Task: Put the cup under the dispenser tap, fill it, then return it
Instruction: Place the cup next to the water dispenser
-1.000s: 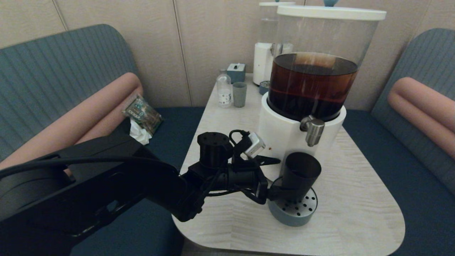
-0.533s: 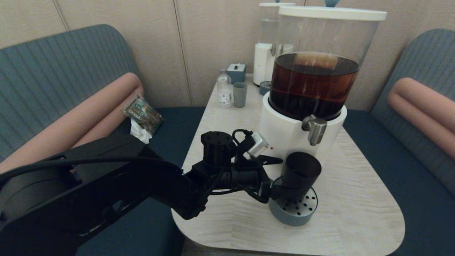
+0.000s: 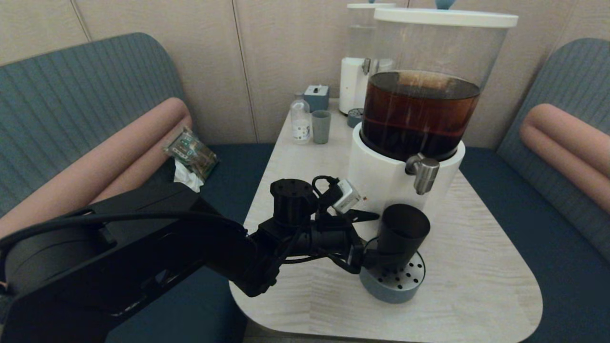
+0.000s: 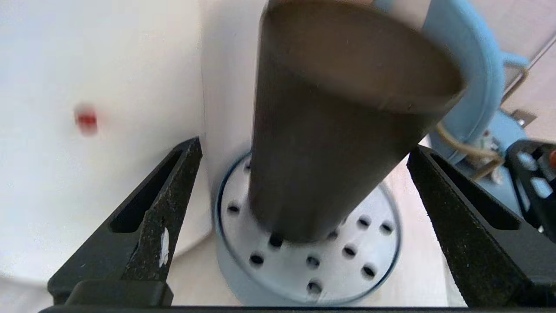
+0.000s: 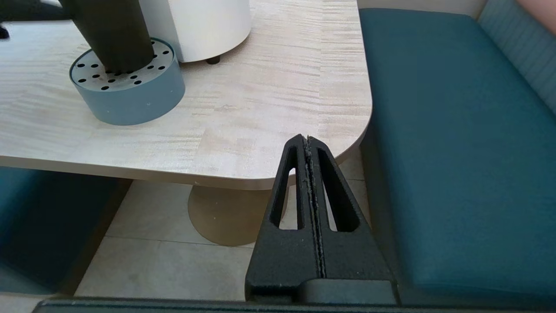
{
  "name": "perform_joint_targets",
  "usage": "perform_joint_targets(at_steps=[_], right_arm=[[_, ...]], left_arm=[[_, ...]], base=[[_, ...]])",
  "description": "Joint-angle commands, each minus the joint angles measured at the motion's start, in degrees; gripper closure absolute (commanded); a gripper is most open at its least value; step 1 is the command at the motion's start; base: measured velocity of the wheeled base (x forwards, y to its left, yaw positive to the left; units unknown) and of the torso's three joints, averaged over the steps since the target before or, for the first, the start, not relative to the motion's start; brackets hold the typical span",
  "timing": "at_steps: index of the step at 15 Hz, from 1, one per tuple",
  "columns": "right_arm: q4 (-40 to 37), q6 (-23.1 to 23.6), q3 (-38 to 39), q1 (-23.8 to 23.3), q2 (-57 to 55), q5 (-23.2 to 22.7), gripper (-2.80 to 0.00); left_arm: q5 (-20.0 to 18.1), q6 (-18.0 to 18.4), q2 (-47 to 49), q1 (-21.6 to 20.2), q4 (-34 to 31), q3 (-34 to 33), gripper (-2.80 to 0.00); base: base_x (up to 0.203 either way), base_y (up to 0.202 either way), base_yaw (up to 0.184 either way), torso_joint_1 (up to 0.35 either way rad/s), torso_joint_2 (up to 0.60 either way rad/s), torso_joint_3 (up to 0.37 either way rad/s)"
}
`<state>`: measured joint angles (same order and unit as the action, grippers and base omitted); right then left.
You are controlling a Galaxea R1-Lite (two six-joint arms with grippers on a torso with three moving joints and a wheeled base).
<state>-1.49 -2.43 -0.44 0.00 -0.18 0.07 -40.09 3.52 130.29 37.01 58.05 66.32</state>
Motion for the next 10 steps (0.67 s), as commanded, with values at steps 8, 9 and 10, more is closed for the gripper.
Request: perform_joint_targets(at_steps=[8,9,10], right_arm=[[-0.01,-0.03,0.00,0.00,-0.08,0.01,0.00],[-0.01,-0.03,0.00,0.00,-0.08,0.01,0.00],[-0.01,-0.03,0.00,0.00,-0.08,0.01,0.00]], left_arm=[[-0.51,0.26,-1.80,0.87,0.75,-2.51,-2.80],[-0.51,0.26,-1.80,1.05,0.75,-2.27,-2.80],[-0.45,0.26,-1.71,1.22,0.66,-2.18,-2.80]], base=[[0.000,0.000,0.000,0.000,0.00,0.000],[0.000,0.000,0.000,0.000,0.00,0.000],[0.000,0.000,0.000,0.000,0.00,0.000]])
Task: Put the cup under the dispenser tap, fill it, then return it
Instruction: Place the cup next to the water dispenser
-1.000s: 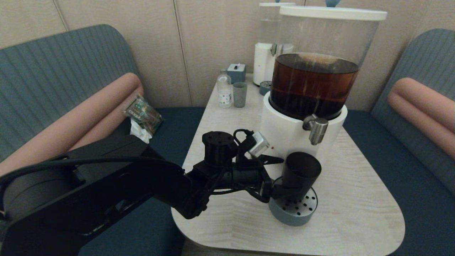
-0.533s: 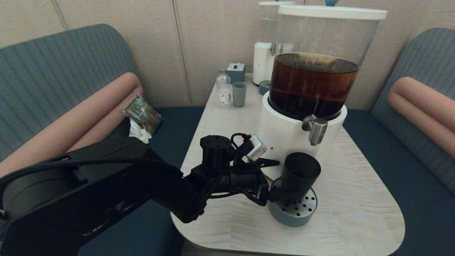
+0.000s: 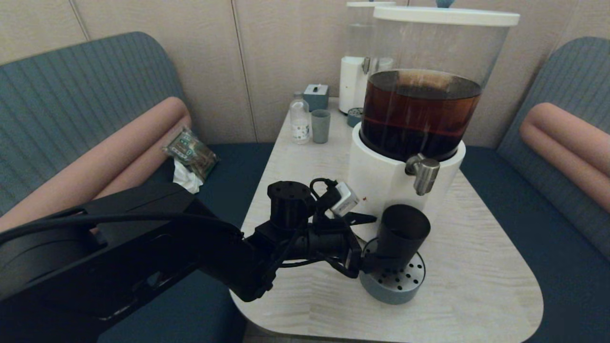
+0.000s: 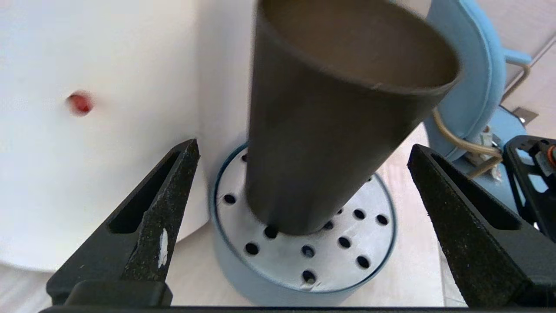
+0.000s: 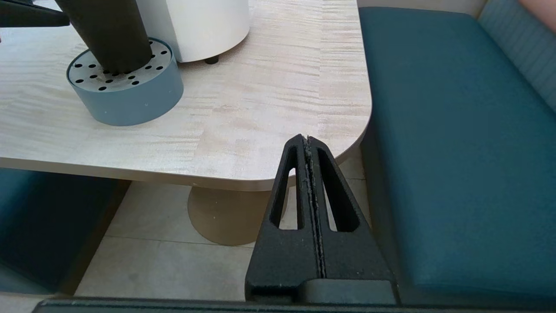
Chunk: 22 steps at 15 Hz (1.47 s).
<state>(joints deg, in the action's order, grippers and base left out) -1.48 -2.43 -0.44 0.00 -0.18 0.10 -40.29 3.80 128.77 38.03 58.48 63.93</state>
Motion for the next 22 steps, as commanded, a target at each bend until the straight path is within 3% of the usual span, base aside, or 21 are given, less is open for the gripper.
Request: perform_joint_targets(at_steps=[1,22], right_arm=[[-0.02,-0.04,0.00,0.00,-0.08,-0.01,0.00],[-0.02,-0.04,0.00,0.00,-0.08,-0.01,0.00]], left_arm=[[0.17,-0.02,-0.16,0.39,0.06,0.33,-2.80],[2.26,-0.11,1.82,2.21,-2.84,5.48,-2.80]], base=[[0.000,0.000,0.000,0.000,0.00,0.000],[0.000,0.000,0.000,0.000,0.00,0.000]])
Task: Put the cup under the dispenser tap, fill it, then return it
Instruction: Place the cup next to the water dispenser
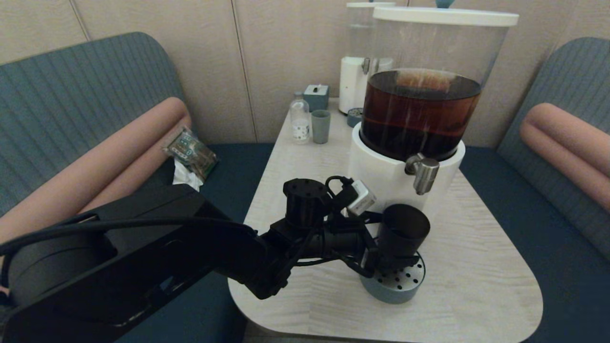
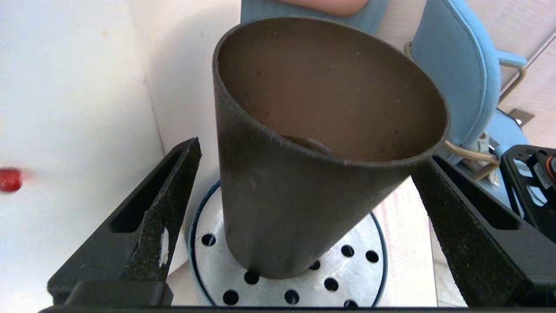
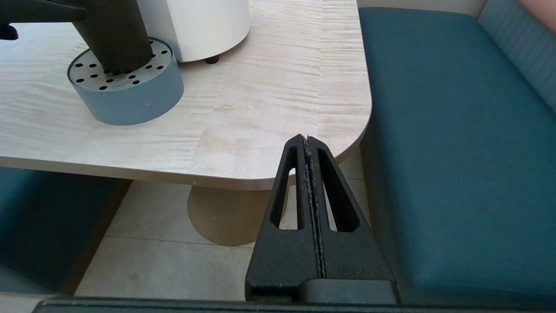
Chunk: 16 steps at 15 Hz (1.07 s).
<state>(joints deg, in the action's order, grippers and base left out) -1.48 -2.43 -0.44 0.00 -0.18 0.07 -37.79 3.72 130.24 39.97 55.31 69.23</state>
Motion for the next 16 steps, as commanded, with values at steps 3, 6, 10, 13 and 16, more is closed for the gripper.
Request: perform_joint_targets(at_steps=[3,6,10,13,16], right_arm=[[-0.01,-0.04,0.00,0.00,-0.08,0.01,0.00],[-0.01,-0.04,0.00,0.00,-0.08,0.01,0.00],[-0.01,-0.04,0.00,0.00,-0.08,0.01,0.00],[-0.01,-0.04,0.00,0.00,-0.08,0.01,0.00],[-0.01,-0.04,0.00,0.00,-0.08,0.01,0.00]], left_arm=[[0.09,-0.03,0.71,0.29,0.24,0.73,-2.80],[0.09,-0.03,0.80,0.43,-0.77,1.67,-2.80],[0.17,-0.11,0.98,0.72,-1.67,2.49,-2.80],[0.17,-0.11,1.15,0.89,-2.22,2.92,-2.80],[0.62,-0.29,1.40,0.96,-2.31,3.33,-2.80]], base=[[0.000,0.000,0.000,0.000,0.00,0.000],[0.000,0.000,0.000,0.000,0.00,0.000],[0.000,0.000,0.000,0.000,0.00,0.000],[0.000,0.000,0.000,0.000,0.00,0.000],[0.000,0.000,0.000,0.000,0.00,0.000]])
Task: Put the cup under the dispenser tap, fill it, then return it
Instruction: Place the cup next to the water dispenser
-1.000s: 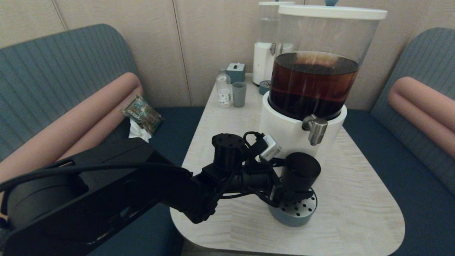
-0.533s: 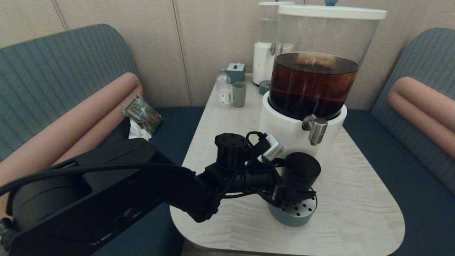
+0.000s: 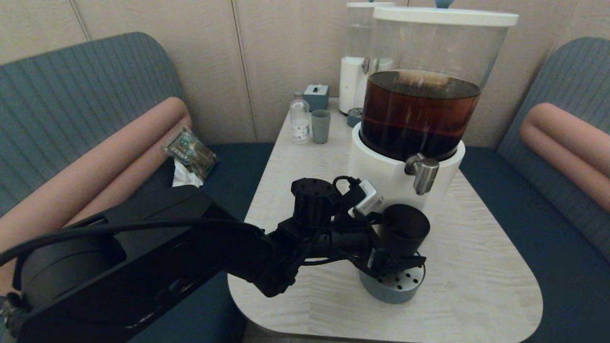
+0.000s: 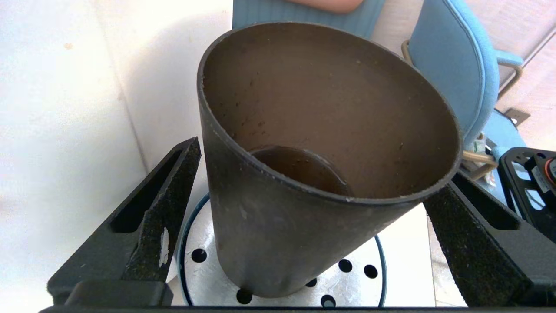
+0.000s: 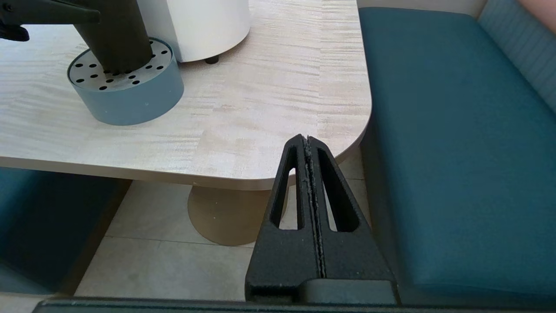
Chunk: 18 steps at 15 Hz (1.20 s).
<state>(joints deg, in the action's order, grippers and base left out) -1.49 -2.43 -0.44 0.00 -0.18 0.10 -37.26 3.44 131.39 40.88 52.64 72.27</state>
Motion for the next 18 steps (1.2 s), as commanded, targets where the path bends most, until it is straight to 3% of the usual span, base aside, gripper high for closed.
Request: perform_joint_targets(at_steps=[1,8,9,18], right_arm=[[-0.01,-0.03,0.00,0.00,-0.08,-0.01,0.00],[-0.01,-0.03,0.00,0.00,-0.08,-0.01,0.00],[-0.01,-0.03,0.00,0.00,-0.08,-0.01,0.00],[-0.01,-0.03,0.00,0.00,-0.08,-0.01,0.00]], left_arm=[[0.75,-0.01,0.44,0.08,0.40,0.46,-2.80],[0.88,-0.10,0.80,0.61,-1.05,1.56,-2.80],[0.96,-0.11,0.88,0.61,-1.05,1.64,0.00],[0.98,-0.36,0.41,0.61,-1.05,0.86,0.00]], base=[[0.000,0.000,0.000,0.000,0.00,0.000],[0.000,0.000,0.000,0.000,0.00,0.000],[0.000,0.000,0.000,0.000,0.00,0.000],[0.000,0.000,0.000,0.000,0.00,0.000]])
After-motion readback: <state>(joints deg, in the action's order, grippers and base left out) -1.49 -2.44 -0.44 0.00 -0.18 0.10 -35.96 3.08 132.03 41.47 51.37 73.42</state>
